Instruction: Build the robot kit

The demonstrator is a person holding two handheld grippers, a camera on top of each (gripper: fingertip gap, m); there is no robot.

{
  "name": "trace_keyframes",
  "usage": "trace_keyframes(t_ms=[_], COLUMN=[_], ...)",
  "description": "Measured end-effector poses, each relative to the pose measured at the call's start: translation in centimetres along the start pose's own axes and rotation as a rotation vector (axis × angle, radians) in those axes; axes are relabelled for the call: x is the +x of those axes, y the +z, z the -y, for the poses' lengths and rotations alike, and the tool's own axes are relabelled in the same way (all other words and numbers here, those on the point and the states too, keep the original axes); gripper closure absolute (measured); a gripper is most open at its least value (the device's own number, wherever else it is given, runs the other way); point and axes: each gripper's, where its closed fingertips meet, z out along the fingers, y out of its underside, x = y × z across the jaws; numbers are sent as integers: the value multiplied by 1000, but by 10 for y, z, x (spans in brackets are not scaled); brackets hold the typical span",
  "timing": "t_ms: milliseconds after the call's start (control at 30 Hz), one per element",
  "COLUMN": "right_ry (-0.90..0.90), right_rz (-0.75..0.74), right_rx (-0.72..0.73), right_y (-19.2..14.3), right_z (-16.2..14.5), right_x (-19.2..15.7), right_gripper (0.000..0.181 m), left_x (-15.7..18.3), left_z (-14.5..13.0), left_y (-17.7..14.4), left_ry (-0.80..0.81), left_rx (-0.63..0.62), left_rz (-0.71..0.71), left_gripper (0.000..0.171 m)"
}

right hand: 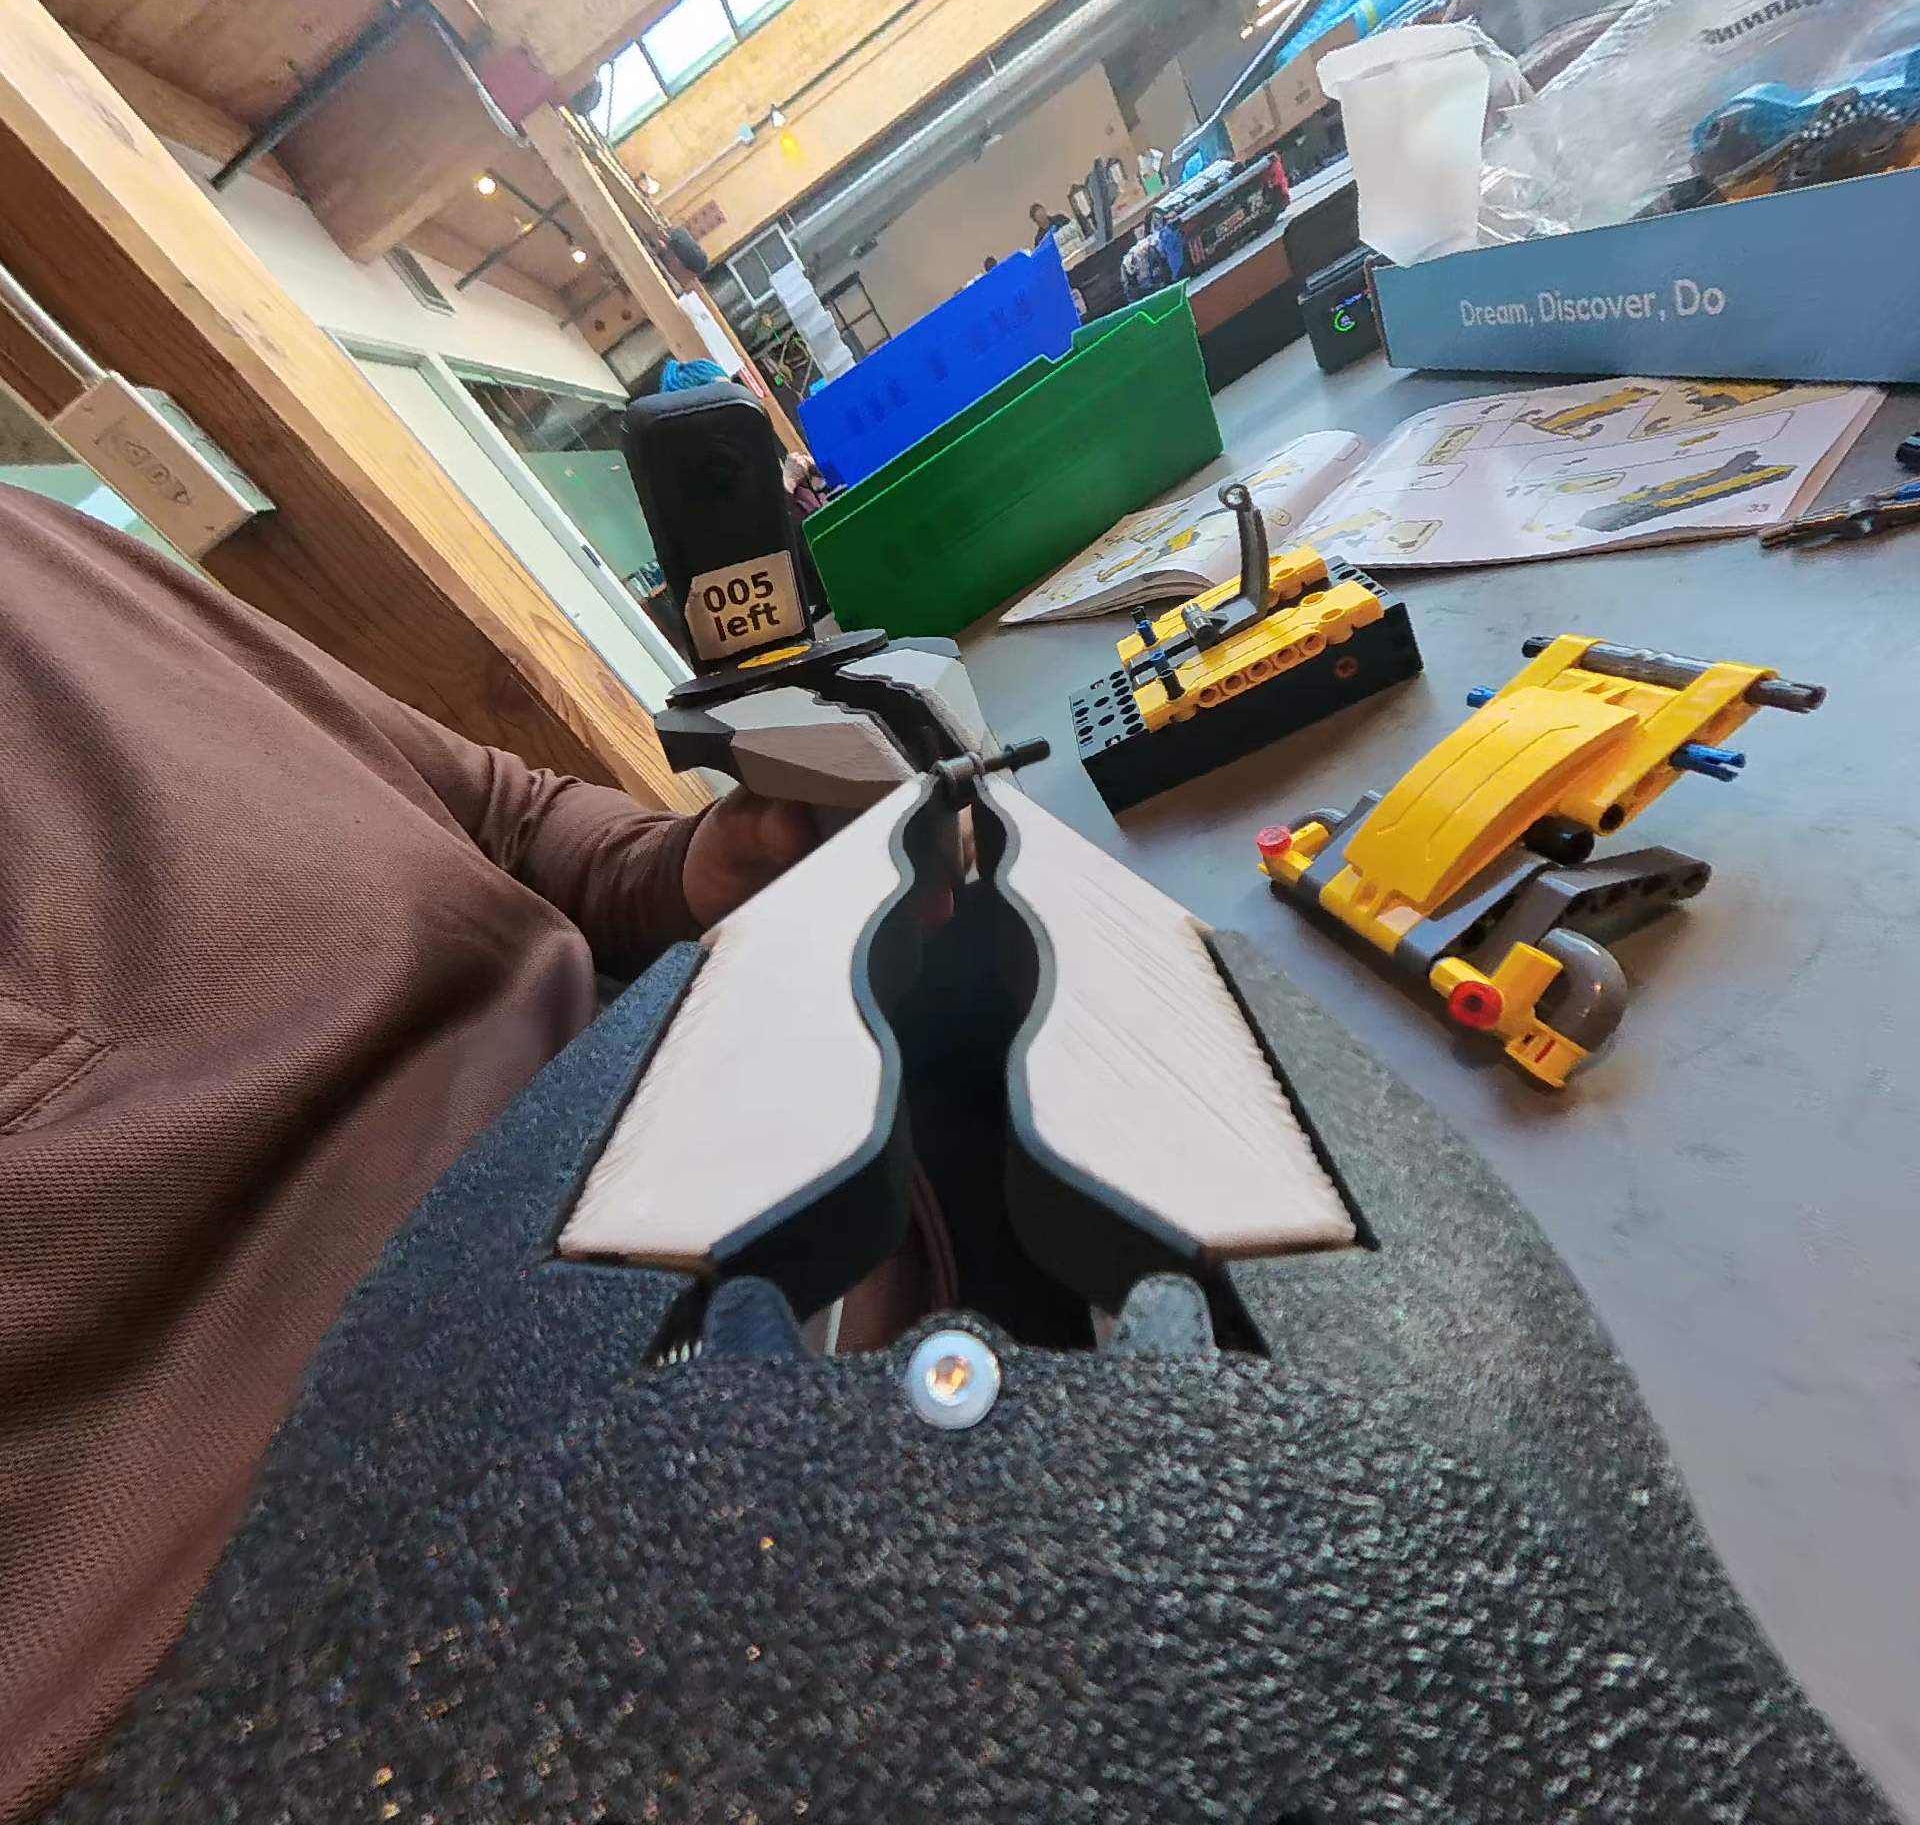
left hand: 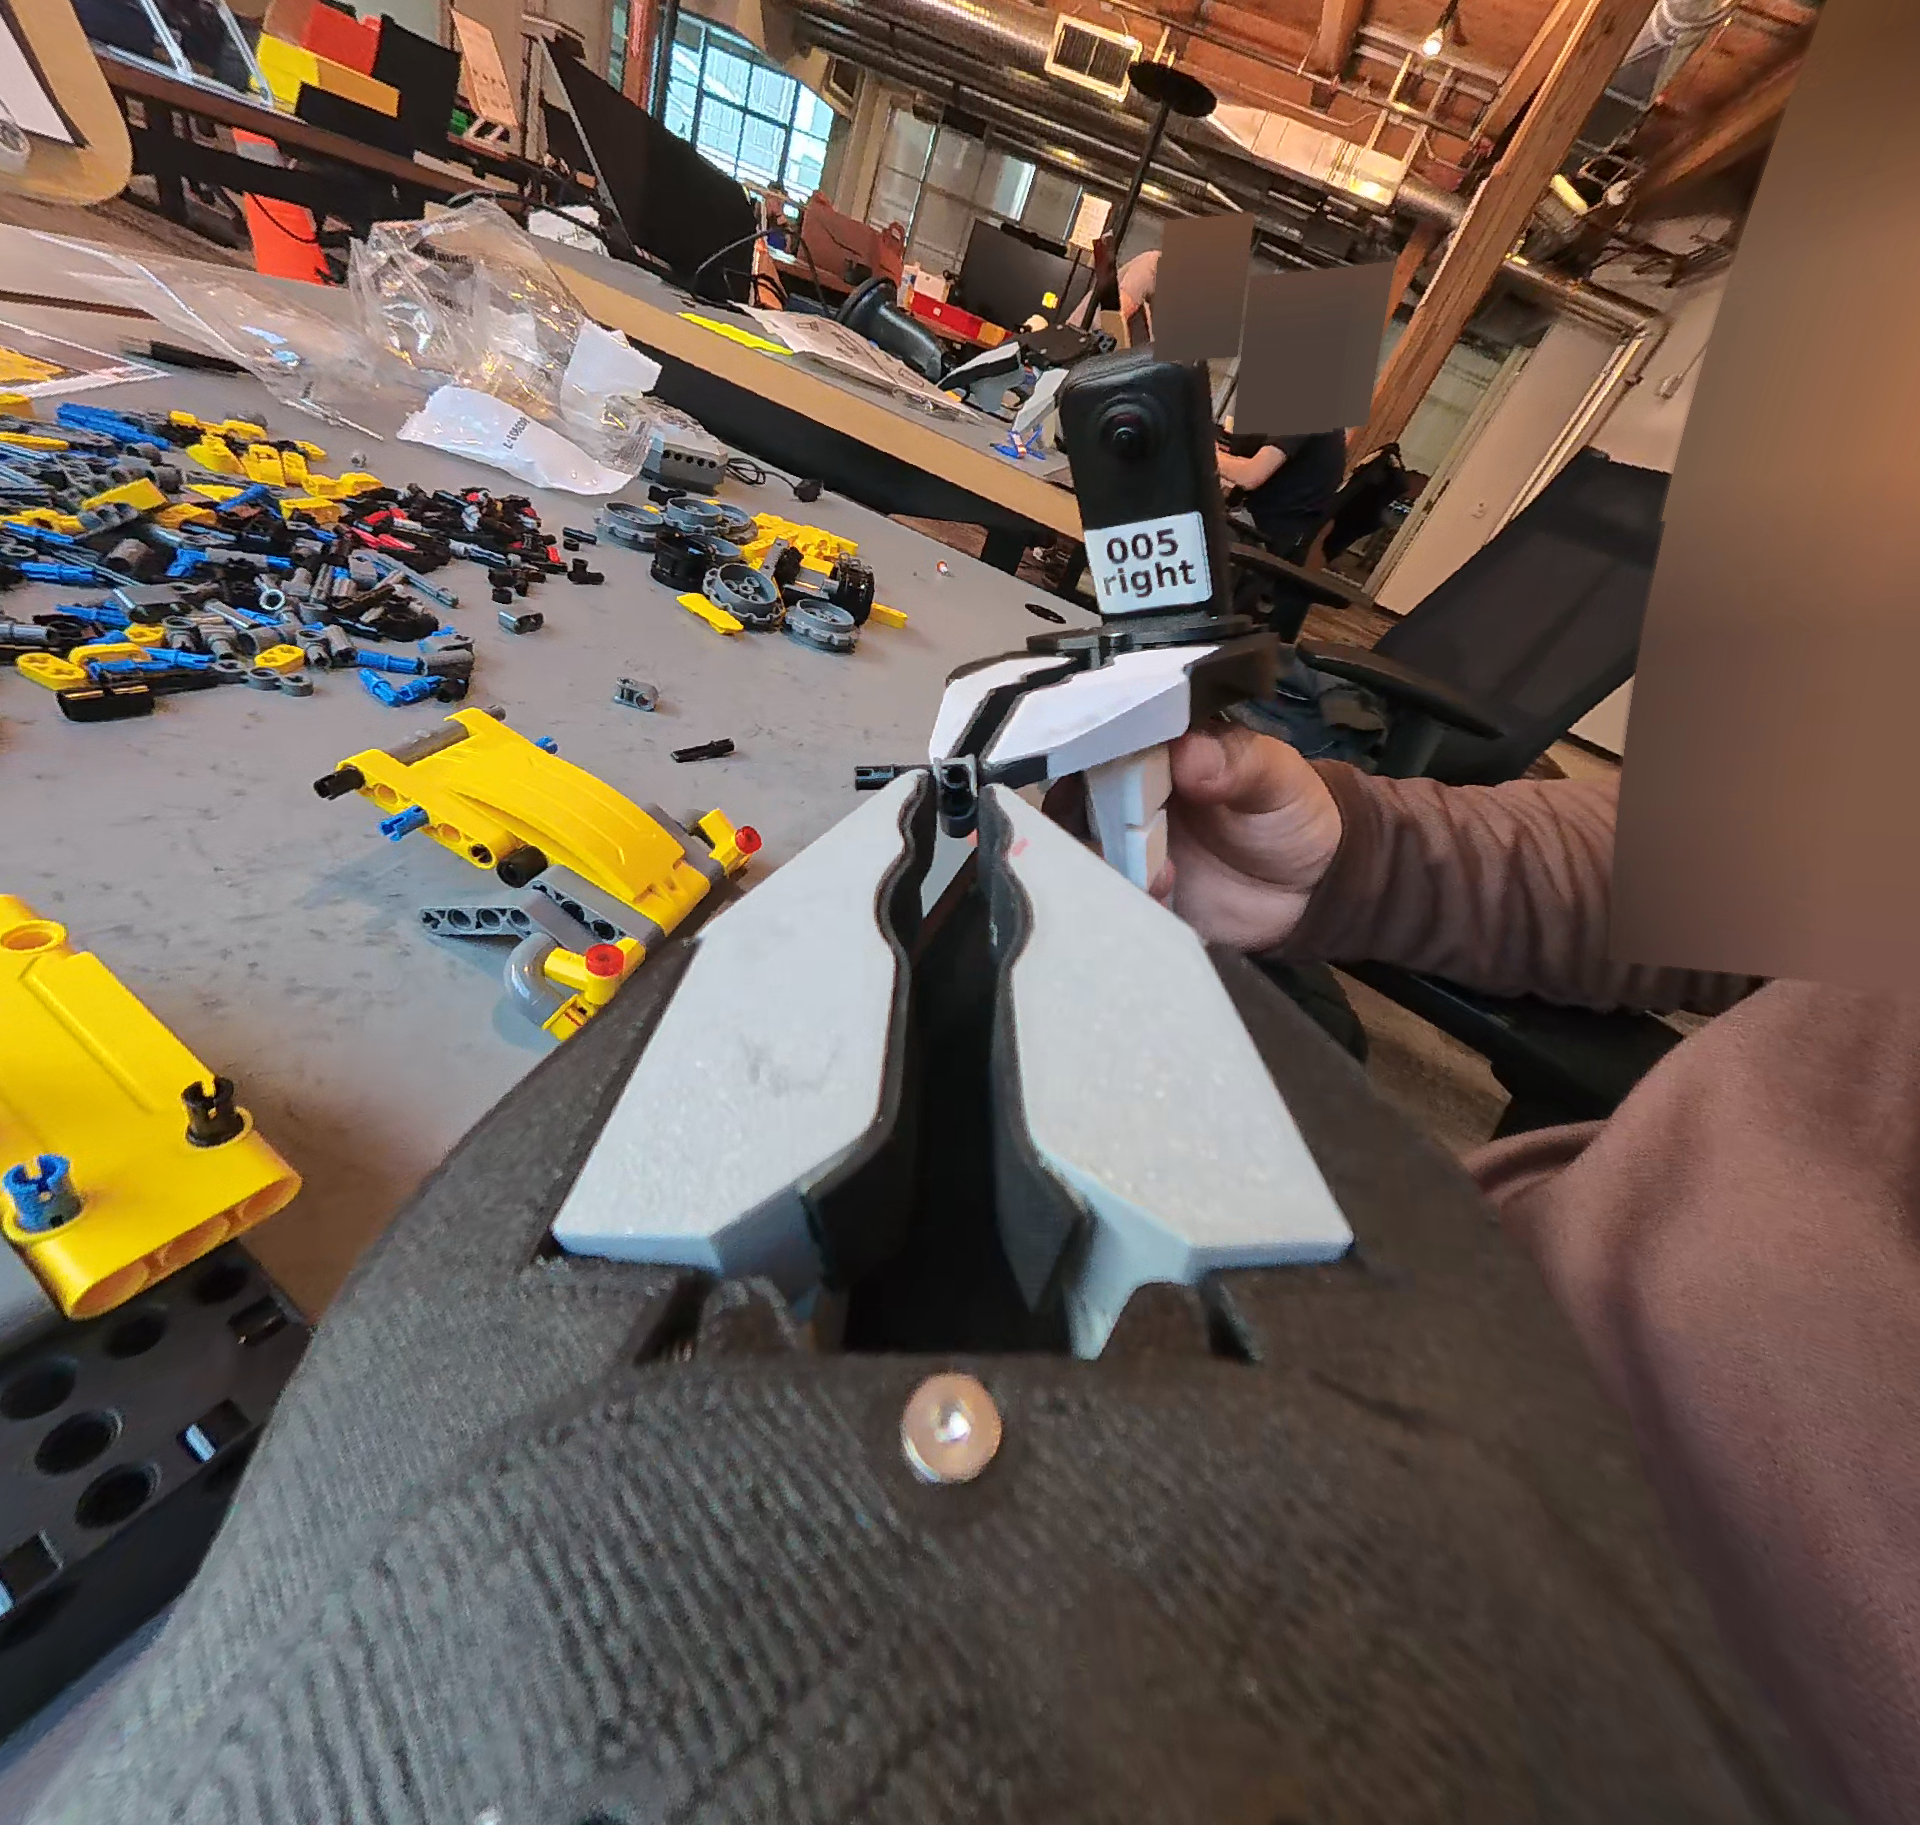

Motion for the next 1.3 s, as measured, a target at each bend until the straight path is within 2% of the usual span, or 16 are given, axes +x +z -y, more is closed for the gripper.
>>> trace_keyframes(t_ms=[900,1100,1300], right_ry=[47,-95,-91], right_rz=[-30,-66,-45], right_rx=[70,38,34], right_y=[5,4,7], right_z=[11,11,10], right_x=[3,1,0], right_gripper=[181,181,181], left_x=[-8,-5,-6], left_z=[10,10,9], left_y=[1,0,-3], left_ry=[173,304,356], left_rx=[11,-13,-38], left_rz=[50,69,75], left_gripper=[167,166,167])
